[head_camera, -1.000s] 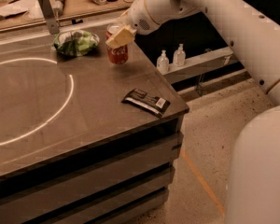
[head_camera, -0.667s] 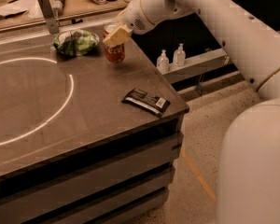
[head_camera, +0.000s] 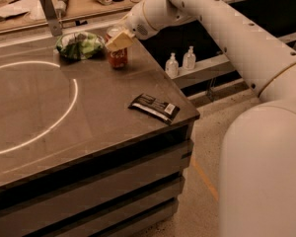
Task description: Move coke can near green jalapeno chip bag
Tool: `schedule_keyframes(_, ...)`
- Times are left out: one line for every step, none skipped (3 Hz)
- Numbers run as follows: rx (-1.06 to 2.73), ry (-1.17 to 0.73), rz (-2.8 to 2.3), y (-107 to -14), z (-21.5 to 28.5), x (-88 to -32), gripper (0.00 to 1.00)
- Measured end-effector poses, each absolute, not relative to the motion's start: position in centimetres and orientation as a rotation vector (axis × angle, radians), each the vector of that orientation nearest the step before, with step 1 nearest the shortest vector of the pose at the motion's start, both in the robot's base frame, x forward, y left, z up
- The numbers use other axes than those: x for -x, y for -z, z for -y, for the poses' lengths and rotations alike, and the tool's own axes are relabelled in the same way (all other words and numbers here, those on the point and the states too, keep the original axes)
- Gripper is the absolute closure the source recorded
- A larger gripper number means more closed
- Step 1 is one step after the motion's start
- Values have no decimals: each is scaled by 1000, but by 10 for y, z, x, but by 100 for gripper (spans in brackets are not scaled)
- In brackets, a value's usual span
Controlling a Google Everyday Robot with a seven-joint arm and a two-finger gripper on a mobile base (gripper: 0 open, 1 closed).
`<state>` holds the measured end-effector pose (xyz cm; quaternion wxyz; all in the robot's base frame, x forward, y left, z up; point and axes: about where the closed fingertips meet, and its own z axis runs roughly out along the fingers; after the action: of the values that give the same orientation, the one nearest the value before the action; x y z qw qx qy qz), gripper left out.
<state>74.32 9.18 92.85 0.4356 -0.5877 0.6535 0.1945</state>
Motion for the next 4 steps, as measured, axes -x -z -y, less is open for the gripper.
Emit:
schedule_keyframes(1456, -492, -1613, -928, -97, -745, 7)
schedule_keyframes(1455, -501, -1607, -927, -100, -746, 0)
schedule_keyframes(1454, -504, -1608, -926, -99, -746, 0)
schedule_keyframes(1450, -517, -1616, -921, -38, -703, 0)
